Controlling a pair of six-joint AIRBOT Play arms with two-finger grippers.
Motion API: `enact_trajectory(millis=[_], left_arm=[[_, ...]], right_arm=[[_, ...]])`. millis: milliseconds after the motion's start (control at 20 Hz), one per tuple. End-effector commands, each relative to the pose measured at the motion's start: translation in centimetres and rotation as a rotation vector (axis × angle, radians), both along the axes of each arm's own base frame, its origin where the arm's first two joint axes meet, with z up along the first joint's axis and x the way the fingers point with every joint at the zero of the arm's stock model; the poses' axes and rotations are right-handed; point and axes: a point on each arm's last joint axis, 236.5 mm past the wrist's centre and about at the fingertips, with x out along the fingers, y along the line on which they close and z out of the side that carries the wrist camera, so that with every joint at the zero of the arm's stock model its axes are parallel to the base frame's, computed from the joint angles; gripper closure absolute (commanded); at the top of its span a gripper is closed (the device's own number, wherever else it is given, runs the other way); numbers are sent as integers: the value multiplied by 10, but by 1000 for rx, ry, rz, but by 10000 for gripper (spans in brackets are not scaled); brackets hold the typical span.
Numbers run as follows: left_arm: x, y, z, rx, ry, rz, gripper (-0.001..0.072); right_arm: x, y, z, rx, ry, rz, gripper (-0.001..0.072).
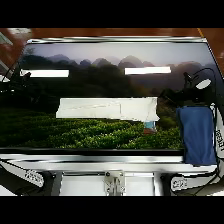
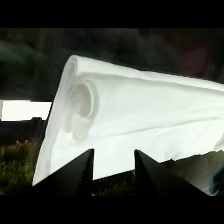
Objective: Fold the shirts.
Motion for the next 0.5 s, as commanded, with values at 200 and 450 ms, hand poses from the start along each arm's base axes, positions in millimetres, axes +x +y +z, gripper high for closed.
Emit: enact_trajectory(millis=[200,450], left_arm=[[-13,-22,42,1,-36,-88,363],[-14,-57,46,3,-45,-166,363]], right_arm=[[-21,47,-48,147,173,62,32],[-20,79,-69,188,205,83,94]])
